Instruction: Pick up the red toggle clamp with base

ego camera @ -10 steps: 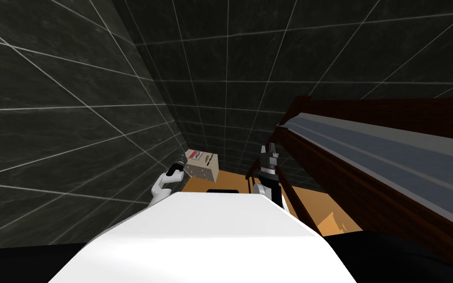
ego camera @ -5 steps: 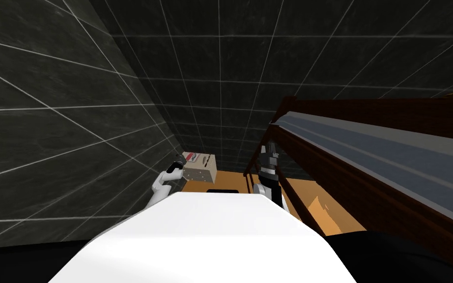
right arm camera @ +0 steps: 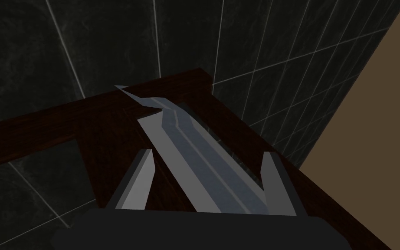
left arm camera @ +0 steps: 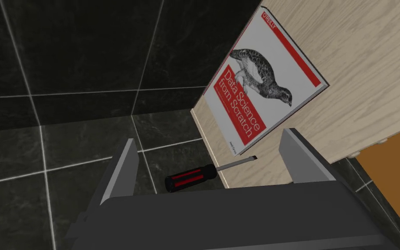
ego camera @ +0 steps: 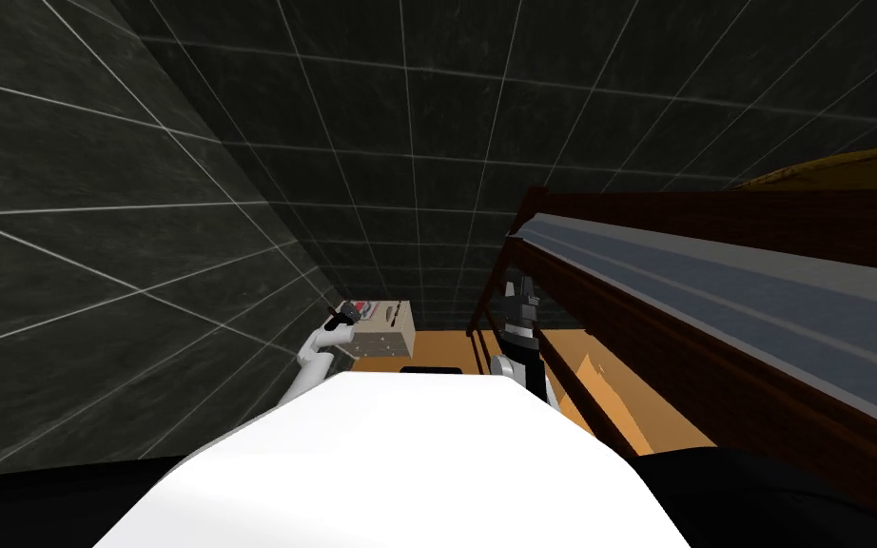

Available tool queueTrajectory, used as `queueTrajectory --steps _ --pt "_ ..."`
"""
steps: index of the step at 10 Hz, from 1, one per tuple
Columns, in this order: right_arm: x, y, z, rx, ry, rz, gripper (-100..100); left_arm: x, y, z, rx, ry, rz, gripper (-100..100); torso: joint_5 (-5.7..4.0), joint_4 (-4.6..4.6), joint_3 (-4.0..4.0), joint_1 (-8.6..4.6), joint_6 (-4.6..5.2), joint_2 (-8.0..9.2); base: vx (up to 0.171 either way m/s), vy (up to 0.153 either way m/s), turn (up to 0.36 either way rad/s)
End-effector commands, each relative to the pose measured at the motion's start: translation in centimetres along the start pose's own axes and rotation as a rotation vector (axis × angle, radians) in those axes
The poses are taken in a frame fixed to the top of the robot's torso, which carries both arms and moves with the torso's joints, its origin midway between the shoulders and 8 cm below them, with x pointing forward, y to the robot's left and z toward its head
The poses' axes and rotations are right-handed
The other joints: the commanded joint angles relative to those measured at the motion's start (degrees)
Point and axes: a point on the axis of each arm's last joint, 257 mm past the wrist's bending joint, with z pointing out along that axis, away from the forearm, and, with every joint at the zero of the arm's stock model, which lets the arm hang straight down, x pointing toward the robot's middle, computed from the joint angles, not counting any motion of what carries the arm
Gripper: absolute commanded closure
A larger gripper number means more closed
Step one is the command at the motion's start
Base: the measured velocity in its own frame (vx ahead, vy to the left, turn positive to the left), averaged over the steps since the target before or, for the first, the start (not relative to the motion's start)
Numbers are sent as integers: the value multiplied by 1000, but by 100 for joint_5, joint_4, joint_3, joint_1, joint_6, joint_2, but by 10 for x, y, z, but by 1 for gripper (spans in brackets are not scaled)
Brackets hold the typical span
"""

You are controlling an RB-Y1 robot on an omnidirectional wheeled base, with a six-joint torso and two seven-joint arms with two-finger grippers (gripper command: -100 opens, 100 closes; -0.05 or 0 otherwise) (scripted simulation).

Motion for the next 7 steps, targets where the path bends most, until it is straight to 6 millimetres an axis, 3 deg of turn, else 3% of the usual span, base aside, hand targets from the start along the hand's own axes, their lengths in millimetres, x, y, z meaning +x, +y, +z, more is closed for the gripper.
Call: queueTrajectory --steps 1,7 --pt "0 0 0 0 0 0 0 -9 6 3 -24 -19 -35 -100 0 0 0 0 0 0 -7 44 -145" --pt "0 0 0 0 0 0 0 -39 33 18 -135 -123 -207 -100 -1 -1 -1 -3 -1 -2 -11 40 -214"
